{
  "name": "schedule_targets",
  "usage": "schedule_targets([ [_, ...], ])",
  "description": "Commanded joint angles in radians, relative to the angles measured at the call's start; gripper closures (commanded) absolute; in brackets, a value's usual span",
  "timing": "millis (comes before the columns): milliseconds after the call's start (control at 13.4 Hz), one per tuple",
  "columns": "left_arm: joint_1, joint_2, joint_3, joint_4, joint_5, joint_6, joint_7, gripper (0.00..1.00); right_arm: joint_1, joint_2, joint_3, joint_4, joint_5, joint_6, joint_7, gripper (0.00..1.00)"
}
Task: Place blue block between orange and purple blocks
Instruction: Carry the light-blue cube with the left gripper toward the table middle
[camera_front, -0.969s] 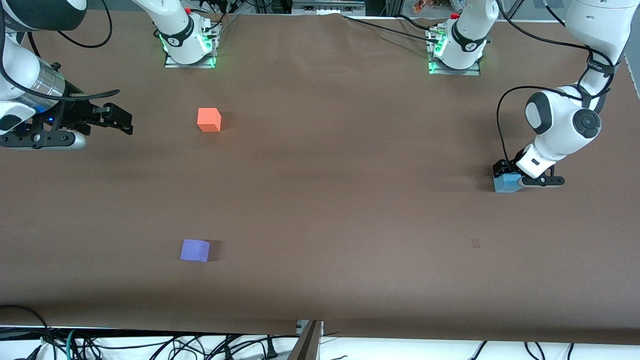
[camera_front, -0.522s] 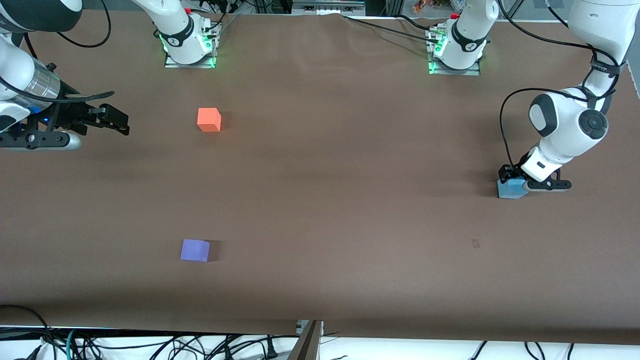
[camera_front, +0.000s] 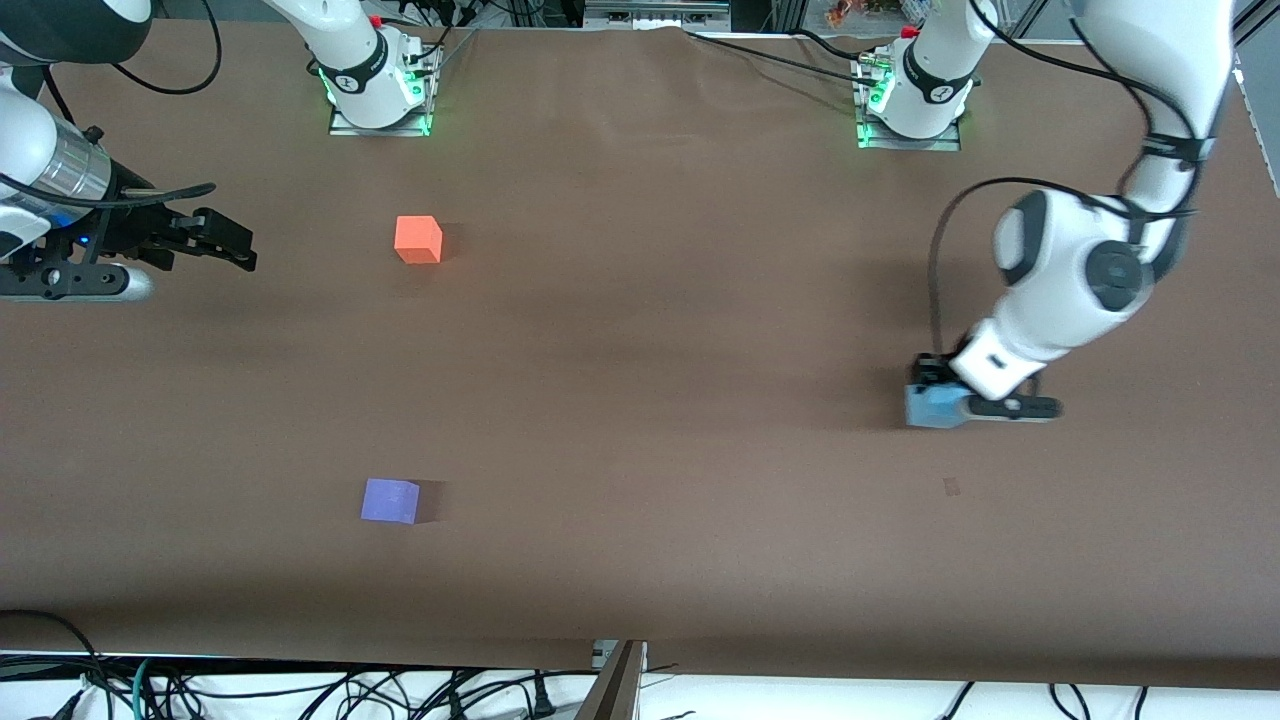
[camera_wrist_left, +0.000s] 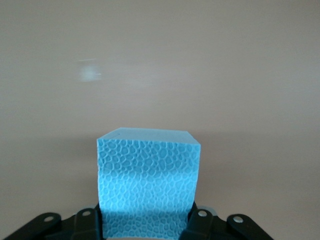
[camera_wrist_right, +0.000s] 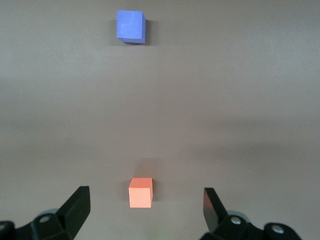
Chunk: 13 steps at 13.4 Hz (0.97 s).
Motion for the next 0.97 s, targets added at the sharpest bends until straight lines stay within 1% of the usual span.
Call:
schedule_targets([
  [0, -0.204, 0.091, 0.012, 0.144, -0.004, -0.031, -0.107, 0.89, -0.01, -0.011, 0.004, -0.004, 0.018, -0.008, -0.01, 0.0],
  [75, -0.27, 0.133, 0.014, 0.182, -0.007, -0.031, -0.133, 0.87, -0.01, -0.013, 0.005, -0.001, 0.02, -0.008, -0.01, 0.0],
  [149, -0.33, 0.167, 0.017, 0.21, -0.007, -0.028, -0.197, 0.87, -0.01, -0.013, 0.004, -0.001, 0.021, -0.009, -0.01, 0.0],
  [298, -0.426, 0.246, 0.023, 0.303, -0.006, -0.028, -0.311, 0.87, -0.01, -0.015, 0.004, -0.001, 0.024, -0.009, -0.01, 0.0],
  [447, -0.511, 0.323, 0.027, 0.366, -0.007, -0.028, -0.403, 0.87, -0.01, -0.016, 0.002, 0.001, 0.024, -0.012, -0.01, 0.0],
  [596, -0.583, 0.38, 0.044, 0.417, -0.006, -0.028, -0.492, 0.87, -0.01, -0.016, 0.002, 0.001, 0.024, -0.012, -0.01, 0.0],
  [671, -0.609, 0.4, 0.053, 0.434, -0.007, -0.028, -0.532, 0.84, -0.01, -0.018, 0.002, 0.001, 0.024, -0.012, -0.01, 0.0],
  [820, -0.648, 0.444, 0.07, 0.445, -0.01, -0.023, -0.589, 0.73, -0.01, -0.022, 0.001, 0.001, 0.024, -0.012, -0.011, 0.0],
  [895, -0.663, 0.467, 0.084, 0.465, -0.015, -0.022, -0.609, 0.66, -0.01, -0.022, -0.001, 0.001, 0.024, -0.012, -0.01, 0.0],
])
